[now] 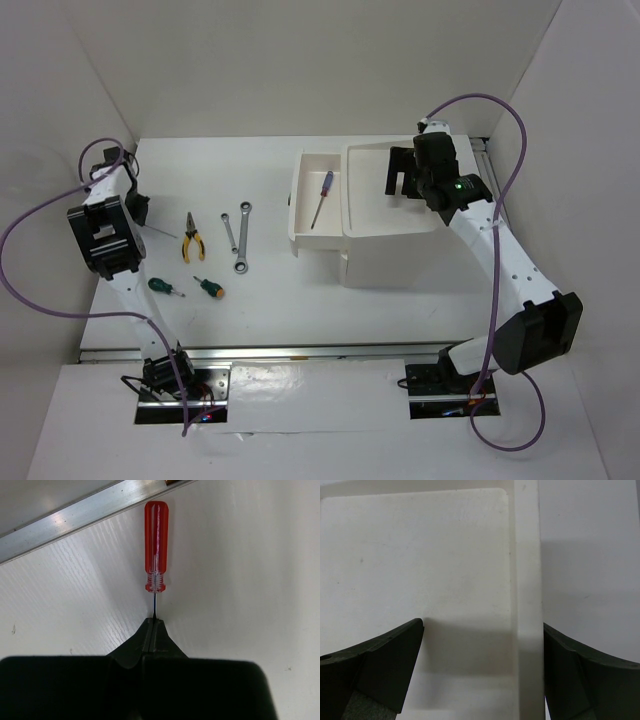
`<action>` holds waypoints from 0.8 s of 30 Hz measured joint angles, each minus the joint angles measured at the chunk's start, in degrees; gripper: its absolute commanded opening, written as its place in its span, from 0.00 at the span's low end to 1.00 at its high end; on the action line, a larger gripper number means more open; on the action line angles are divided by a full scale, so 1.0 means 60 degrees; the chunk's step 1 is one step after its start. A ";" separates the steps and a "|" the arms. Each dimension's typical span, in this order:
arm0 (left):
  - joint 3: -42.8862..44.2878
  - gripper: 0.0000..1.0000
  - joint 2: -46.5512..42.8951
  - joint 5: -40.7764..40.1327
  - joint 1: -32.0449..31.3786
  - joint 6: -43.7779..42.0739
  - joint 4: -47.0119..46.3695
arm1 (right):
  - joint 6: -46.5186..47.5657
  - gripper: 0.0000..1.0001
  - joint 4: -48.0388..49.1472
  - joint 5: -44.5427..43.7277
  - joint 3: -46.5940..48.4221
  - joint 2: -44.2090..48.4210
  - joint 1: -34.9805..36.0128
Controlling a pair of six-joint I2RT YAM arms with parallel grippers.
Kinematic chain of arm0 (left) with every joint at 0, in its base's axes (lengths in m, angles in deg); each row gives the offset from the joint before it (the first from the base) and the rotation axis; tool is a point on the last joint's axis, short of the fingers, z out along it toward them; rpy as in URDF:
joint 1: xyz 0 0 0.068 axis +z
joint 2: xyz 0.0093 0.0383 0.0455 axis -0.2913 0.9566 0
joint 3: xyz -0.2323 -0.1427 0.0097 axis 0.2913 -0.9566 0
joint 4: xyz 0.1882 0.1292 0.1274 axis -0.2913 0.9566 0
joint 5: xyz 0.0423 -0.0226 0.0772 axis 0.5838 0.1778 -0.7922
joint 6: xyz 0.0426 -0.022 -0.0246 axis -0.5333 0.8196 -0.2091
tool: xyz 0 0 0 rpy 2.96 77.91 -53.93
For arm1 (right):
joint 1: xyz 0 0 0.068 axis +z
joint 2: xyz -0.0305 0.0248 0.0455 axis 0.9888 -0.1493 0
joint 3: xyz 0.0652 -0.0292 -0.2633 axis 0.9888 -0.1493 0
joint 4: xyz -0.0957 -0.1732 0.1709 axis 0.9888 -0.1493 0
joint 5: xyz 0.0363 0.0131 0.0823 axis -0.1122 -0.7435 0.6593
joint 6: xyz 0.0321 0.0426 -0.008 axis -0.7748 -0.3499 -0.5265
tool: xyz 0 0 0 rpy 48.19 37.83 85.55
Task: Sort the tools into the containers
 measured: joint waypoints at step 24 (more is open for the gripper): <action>-0.0288 0.00 -0.0350 0.0127 -0.3075 -0.1475 -0.0656 | 0.0004 0.95 -0.0004 -0.0004 0.0007 0.0000 0.0004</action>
